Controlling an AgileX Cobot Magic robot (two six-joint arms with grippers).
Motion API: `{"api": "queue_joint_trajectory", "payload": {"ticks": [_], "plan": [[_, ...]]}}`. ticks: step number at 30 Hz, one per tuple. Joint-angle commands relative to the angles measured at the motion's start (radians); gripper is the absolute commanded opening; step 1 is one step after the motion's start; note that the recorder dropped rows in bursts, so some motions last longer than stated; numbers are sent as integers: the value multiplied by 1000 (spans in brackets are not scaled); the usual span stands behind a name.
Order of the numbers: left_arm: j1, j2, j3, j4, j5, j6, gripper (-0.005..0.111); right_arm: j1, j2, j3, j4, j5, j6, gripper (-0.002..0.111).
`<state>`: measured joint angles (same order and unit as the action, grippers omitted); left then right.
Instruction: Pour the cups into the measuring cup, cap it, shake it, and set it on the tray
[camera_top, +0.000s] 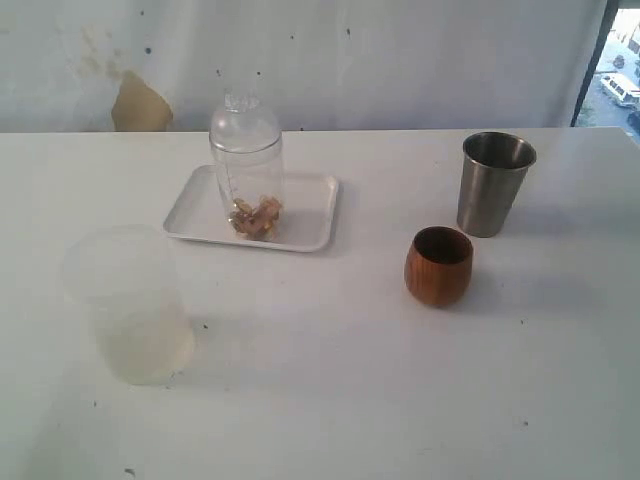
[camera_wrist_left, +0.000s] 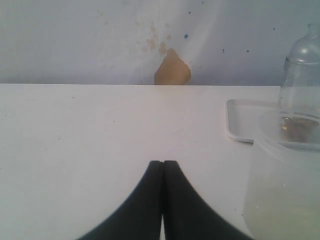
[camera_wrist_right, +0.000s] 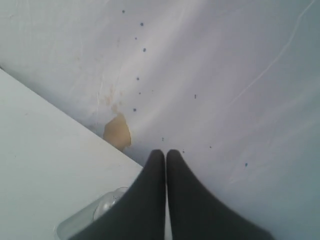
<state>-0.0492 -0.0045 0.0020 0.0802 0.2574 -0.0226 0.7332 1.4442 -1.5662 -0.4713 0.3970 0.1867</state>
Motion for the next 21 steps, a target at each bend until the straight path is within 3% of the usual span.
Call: {"api": "queue_joint_trajectory", "payload": {"ticks": [1,11,21], "plan": [[2,4,-2,-12,-2,1,103,5,-195,135,7,-11,-8,0],[2,4,-2,-12,-2,1,103,5,-543,375,10,-3,-1,0],[2,4,-2,-12,-2,1,103,5,-675,393,34,117,-1,0]]}}
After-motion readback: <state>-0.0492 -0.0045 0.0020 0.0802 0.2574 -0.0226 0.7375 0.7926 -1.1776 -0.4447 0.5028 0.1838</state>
